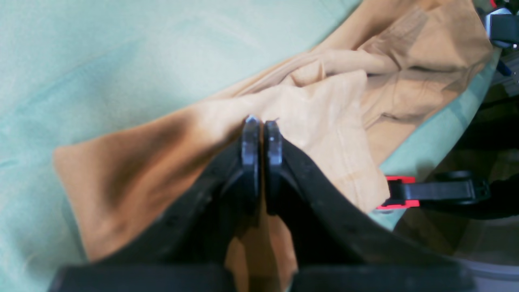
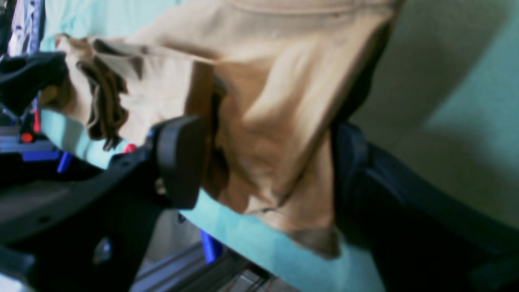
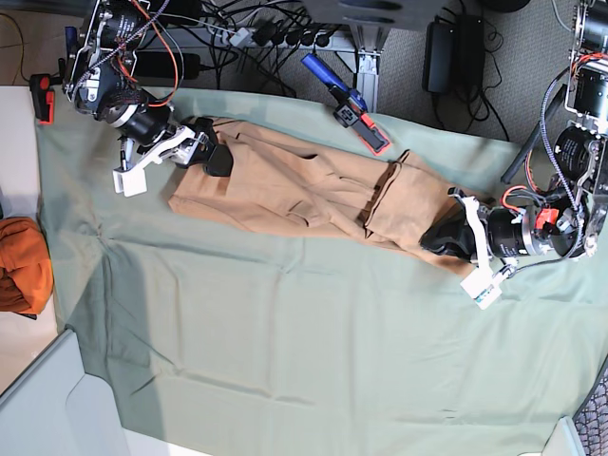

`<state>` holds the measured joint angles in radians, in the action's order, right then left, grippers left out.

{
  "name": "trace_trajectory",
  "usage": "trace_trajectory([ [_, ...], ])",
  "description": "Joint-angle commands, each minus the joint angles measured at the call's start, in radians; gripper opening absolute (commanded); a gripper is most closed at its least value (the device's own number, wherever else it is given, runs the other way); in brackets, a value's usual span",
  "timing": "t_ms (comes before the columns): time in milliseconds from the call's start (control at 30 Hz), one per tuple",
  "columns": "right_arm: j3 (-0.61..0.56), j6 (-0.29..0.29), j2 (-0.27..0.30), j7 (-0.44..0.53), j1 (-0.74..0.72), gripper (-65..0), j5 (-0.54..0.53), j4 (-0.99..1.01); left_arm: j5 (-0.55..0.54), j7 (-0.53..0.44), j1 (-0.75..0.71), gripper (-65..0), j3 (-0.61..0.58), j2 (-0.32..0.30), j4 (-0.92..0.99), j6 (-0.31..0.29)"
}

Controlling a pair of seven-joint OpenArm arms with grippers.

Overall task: Fold the T-shirt properly
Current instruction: 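Grasp the collar end with the right gripper while the left gripper holds the hem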

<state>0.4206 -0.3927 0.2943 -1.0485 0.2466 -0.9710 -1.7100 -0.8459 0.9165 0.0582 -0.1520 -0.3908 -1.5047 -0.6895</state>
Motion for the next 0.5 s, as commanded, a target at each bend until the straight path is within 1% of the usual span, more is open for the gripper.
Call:
trace_trajectory([
  [0, 0.007, -0.130, 0.023, 0.011, -0.007, -21.3, -0.024, -0.034, -0.019, -0.014, 0.016, -62.6, 0.005, -0.008, -0.015, -0.009],
  [200, 0.007, -0.131, 0.079, 0.011, -0.007, -21.3, -0.015, -0.090, -0.032, -0.010, 0.016, -62.6, 0.005, -0.008, -0.015, -0.009],
  [467, 0.007, -0.131, 0.068, 0.025, -0.008, -21.3, 0.003, -0.078, -0.033, -0.010, 0.016, -62.6, 0.005, -0.008, -0.015, -0.009],
])
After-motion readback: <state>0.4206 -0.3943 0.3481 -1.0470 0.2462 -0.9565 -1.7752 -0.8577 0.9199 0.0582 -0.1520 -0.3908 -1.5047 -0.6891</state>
